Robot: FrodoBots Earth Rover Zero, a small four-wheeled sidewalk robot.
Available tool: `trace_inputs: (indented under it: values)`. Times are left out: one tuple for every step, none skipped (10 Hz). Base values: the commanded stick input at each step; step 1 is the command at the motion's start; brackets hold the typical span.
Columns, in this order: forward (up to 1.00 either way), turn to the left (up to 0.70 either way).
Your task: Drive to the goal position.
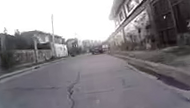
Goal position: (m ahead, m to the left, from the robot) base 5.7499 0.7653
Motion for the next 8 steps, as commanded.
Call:
trace_inputs:
  values:
    - [1.00,0.00]
    - [1.00,0.00]
    - [1.00,0.00]
    - [1.00,0.00]
    - [1.00,0.00]
    - [1.00,0.00]
    - [1.00,0.00]
    - [1.00,0.00]
